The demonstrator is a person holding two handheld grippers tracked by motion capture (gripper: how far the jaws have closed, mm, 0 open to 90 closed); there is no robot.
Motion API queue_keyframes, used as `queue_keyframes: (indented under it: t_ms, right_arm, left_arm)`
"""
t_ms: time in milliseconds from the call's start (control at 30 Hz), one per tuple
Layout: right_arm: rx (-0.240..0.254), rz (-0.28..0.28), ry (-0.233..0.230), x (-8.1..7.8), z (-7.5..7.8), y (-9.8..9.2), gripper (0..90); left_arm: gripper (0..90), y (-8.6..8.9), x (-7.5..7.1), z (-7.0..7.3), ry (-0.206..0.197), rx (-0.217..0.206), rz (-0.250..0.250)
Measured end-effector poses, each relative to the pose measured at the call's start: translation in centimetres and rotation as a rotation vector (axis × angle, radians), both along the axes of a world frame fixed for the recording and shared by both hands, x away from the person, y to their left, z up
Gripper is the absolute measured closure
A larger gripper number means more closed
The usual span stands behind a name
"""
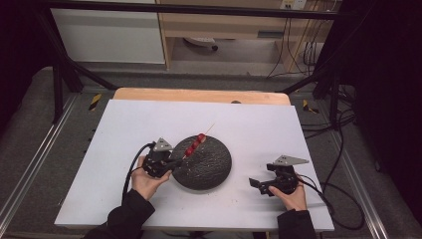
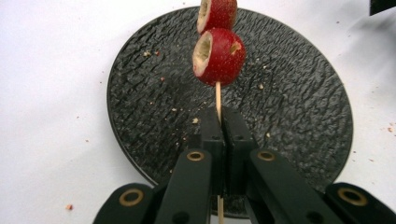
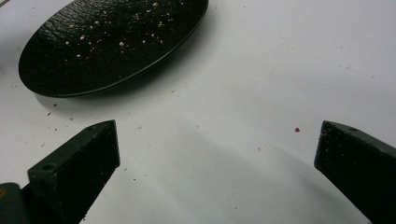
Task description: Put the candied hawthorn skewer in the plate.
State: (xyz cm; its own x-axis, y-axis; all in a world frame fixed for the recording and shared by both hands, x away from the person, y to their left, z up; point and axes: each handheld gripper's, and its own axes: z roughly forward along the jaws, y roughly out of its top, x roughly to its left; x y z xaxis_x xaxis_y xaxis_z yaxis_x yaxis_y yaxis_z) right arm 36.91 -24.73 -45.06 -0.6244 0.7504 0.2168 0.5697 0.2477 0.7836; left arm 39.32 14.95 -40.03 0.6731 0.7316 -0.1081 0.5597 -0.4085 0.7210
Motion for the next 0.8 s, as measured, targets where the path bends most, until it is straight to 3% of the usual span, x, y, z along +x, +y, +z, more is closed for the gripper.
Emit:
queue_keyframes:
  t_ms: [800]
  right_arm:
    - [-0.001, 0.011, 0.007, -0.4, -0.5, -0.5, 1.0]
  left_arm:
    - [88.7, -2.9, 0.3, -2.4, 0.094, 0.132, -0.021]
